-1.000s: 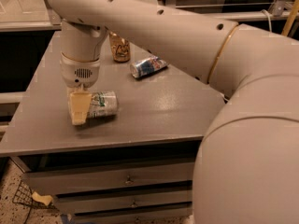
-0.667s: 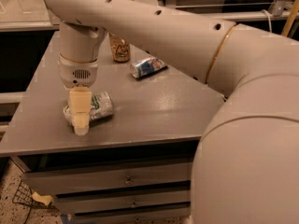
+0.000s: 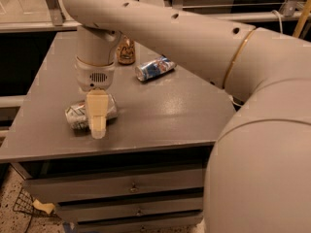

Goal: Knock 7up can over

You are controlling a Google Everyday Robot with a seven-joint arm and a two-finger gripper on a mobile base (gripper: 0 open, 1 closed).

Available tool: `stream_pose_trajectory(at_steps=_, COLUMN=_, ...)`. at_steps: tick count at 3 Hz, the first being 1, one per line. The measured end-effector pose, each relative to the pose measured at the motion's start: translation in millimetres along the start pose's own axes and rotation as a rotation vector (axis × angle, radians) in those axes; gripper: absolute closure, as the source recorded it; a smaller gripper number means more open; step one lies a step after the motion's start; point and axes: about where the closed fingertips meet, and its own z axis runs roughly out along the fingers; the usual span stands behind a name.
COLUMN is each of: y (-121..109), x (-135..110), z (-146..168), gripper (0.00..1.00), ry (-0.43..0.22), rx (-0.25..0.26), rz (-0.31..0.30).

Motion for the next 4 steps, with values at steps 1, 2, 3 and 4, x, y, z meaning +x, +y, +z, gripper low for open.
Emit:
stream_pose_trajectory(at_steps=1, y=-5.5, x=47.9, z=-10.7, gripper=0.0, ry=0.068, rx=0.032, rz=0.046)
stream_pose_trajectory(at_steps=2, y=-15.0, x=95.9, z=-36.2, gripper=0.0, ry=0.187, rx=0.108, rz=0.095)
stream_pose_trajectory(at_steps=3, y=-17.8, x=122.9, z=-50.1, gripper=0.0, ry=0.263, rx=0.146, rz=0.129)
stream_pose_trajectory(at_steps=4, y=-7.0, x=157.2, z=-64.2, gripper=0.0, ry=0.292, rx=0.176, rz=0.201)
